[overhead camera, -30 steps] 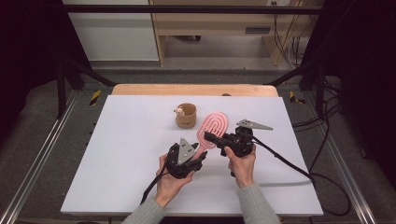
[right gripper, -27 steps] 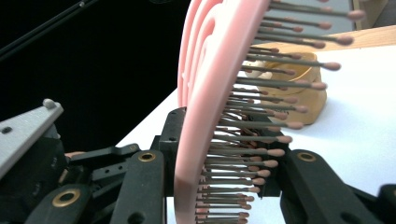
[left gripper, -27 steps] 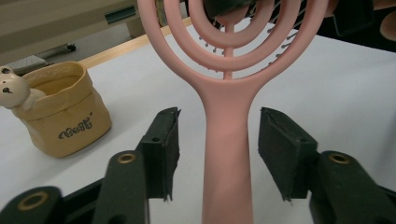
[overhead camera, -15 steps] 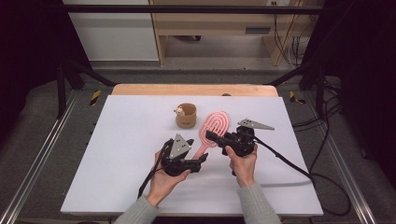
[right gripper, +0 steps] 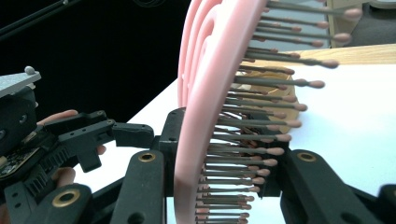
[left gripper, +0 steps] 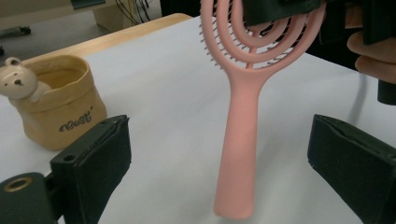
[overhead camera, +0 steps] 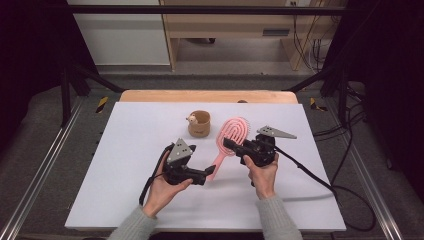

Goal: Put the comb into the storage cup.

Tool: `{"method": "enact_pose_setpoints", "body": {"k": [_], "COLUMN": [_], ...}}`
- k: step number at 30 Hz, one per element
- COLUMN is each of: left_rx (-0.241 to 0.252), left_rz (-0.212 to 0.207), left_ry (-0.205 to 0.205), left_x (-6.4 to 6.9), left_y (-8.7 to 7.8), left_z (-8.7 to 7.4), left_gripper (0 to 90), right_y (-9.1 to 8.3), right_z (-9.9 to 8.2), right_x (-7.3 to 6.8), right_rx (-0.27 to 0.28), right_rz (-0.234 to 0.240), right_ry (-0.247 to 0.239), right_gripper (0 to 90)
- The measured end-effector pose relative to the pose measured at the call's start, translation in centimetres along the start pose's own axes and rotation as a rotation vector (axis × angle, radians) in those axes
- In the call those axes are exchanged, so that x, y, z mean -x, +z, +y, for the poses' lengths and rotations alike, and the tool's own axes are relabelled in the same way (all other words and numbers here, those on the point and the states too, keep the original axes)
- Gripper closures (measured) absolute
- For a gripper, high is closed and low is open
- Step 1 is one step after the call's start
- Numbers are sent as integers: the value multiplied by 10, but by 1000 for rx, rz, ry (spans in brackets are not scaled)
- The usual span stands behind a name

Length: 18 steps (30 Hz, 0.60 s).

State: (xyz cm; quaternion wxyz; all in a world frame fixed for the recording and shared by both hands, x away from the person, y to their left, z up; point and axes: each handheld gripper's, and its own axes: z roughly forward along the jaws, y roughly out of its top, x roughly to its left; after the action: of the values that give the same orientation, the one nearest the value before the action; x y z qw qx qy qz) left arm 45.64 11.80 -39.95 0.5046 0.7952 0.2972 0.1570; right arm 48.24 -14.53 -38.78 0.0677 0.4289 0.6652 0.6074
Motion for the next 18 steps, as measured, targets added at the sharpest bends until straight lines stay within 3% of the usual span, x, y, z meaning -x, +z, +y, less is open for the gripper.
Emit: {"method": "enact_pose_setpoints", "body": {"k": [8, 18], "left_rx": [10, 30], "left_rz": [-4, 48], "left_ry": [-25, -67], "left_x": [-15, -36], "left_y": [-13, -34], "left_z": [-8, -22], "left_gripper": [39, 10], "right_y": [-1, -1], "right_z": [2, 6], "right_x": [0, -2], "right_rx": [5, 12], "right_rz": [-18, -28], "right_ry": [-30, -60], "right_gripper": [629, 628]}}
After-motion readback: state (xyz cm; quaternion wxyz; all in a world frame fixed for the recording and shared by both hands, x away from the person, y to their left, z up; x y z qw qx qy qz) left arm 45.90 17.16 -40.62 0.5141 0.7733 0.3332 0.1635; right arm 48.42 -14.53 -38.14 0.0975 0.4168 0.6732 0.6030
